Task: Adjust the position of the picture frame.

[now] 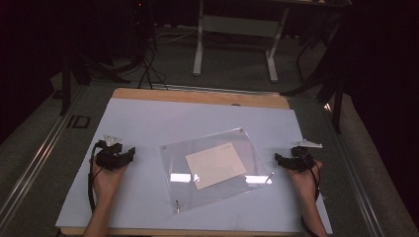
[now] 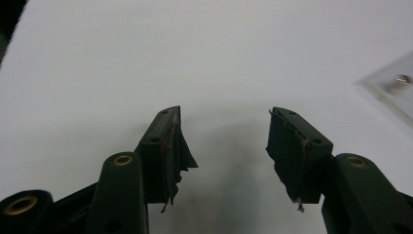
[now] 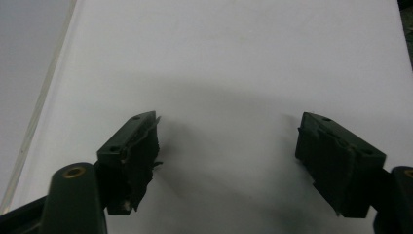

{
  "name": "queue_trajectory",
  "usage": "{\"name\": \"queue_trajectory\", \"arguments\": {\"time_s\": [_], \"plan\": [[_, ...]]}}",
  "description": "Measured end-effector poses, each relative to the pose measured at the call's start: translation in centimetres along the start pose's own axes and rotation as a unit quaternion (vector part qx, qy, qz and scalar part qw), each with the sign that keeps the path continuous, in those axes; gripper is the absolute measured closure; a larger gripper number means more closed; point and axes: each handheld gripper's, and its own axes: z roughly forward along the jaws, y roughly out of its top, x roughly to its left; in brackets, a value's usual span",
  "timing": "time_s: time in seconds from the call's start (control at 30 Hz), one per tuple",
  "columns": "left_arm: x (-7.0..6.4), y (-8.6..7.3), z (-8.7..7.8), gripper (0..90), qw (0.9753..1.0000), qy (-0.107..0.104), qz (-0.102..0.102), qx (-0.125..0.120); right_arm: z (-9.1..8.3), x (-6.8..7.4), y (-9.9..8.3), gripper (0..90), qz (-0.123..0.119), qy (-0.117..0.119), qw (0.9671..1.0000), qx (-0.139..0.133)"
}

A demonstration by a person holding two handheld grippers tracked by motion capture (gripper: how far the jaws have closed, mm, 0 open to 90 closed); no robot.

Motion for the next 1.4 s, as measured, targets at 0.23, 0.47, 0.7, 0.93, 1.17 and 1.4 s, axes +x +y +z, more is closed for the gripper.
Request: {"name": "queue_trajectory", "arguments": {"time_s": [0.23, 0.47, 0.7, 0.93, 1.17, 1.4], "plan": [[-0.6, 0.1, -0.2, 47.0, 0.9992, -0.040, 0.009, 0.002, -0.4, 0.0, -0.3, 34.5, -0.015, 0.017, 0.9997, -0.009], [-1.0, 0.1, -0.3, 47.0, 0.9985, -0.046, 0.028, 0.006, -0.4, 0.1, -0.4, 38.1, -0.025, 0.022, 0.9994, -0.013], [-1.5, 0.2, -1.0, 49.7, 0.9973, -0.064, 0.037, 0.003, -0.6, 0.1, 0.0, 47.1, -0.020, 0.056, 0.9981, -0.016], [-2.9, 0.2, -2.4, 52.5, 0.9926, -0.099, 0.070, -0.011, -1.7, 0.9, -0.2, 53.5, -0.057, 0.087, 0.9944, -0.017], [-4.5, -0.8, -4.2, 53.0, 0.9839, -0.140, 0.110, -0.013, -3.3, 1.5, -1.2, 56.7, -0.090, 0.125, 0.9878, -0.024], [-5.1, -0.9, -4.5, 52.9, 0.9814, -0.152, 0.116, -0.015, -4.5, 2.6, -2.5, 63.8, -0.127, 0.151, 0.9802, -0.019]]}}
